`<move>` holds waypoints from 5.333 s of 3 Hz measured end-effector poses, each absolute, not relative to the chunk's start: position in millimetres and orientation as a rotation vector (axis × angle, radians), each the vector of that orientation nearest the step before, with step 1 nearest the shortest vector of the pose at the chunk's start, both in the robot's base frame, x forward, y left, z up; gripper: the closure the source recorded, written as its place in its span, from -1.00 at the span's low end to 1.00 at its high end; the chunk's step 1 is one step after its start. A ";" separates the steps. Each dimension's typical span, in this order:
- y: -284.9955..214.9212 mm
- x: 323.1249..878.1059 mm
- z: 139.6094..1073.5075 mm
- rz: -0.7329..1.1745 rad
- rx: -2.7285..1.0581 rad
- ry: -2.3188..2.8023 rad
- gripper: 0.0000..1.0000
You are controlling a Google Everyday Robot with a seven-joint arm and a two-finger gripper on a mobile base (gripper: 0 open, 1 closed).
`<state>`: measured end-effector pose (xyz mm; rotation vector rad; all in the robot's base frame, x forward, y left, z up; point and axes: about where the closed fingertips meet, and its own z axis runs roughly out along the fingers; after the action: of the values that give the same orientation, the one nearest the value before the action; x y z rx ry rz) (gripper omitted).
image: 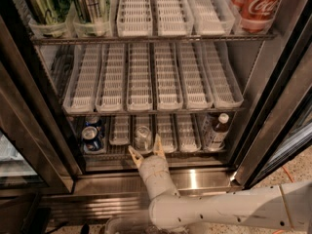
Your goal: Pick 7up can from bottom shelf of fridge
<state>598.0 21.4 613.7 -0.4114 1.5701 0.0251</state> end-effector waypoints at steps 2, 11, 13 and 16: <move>16.4 608.9 607.9 0.011 -0.394 1.585 -0.46; 20.7 640.5 598.8 0.173 -0.294 1.684 1.00; 23.4 631.9 626.5 0.212 -0.311 1.657 1.00; 12.5 613.8 661.0 0.276 -0.341 1.660 1.00</move>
Offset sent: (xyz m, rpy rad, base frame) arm 0.0165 -0.0097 -0.0117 0.0014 0.0233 -0.0375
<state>613.8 12.5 661.0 -0.3413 1.6601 0.2755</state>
